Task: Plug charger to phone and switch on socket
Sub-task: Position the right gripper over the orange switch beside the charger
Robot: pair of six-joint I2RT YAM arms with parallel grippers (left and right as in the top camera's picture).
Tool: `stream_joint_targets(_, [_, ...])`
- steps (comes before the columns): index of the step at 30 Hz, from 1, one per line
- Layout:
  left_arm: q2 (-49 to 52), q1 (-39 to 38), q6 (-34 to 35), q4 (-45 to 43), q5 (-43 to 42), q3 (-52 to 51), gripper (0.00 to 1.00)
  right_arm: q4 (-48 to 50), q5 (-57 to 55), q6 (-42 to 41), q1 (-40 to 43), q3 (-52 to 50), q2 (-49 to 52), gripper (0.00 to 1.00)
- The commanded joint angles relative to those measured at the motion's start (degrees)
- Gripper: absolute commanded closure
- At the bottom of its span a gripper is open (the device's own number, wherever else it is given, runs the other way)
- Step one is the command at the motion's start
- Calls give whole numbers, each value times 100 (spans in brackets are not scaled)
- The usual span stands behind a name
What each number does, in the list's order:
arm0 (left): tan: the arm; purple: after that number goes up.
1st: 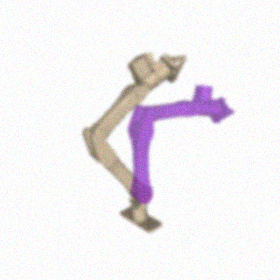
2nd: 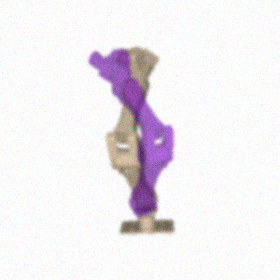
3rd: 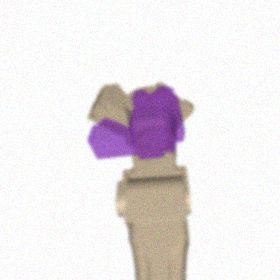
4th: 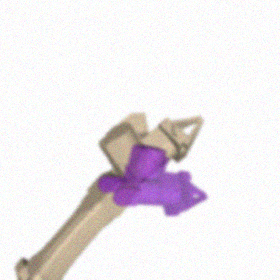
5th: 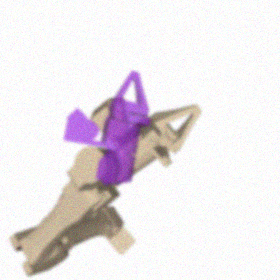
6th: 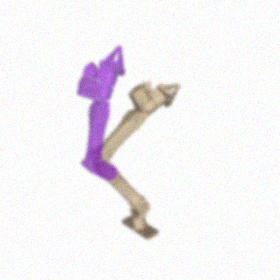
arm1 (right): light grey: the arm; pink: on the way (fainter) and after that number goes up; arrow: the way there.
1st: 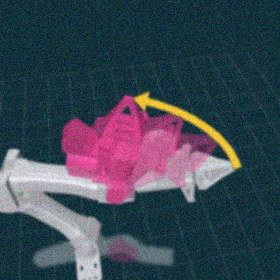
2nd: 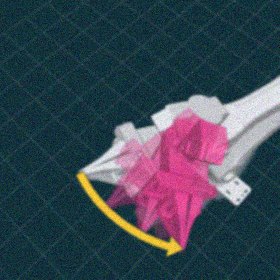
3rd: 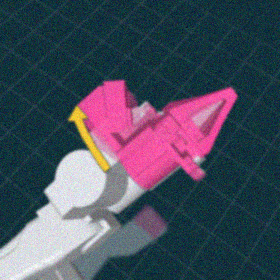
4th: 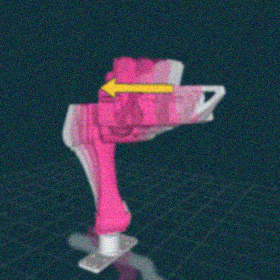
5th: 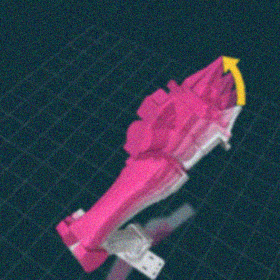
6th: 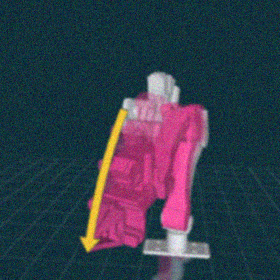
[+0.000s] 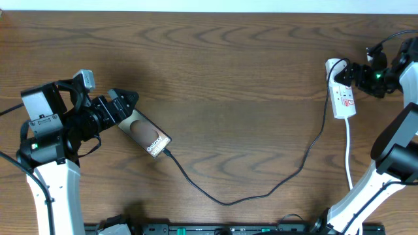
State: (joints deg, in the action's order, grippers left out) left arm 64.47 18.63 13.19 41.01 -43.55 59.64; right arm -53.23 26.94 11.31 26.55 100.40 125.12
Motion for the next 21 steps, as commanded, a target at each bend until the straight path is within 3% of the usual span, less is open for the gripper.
stream_joint_targets(1, [-15, -13, -116, 2, 11, -13, 7, 20, 446, 256, 11, 103, 254, 1])
stream_joint_targets(21, [-15, -13, -114, 7, 11, -13, 7, 118, 796, 380, 7, 118, 385, 1])
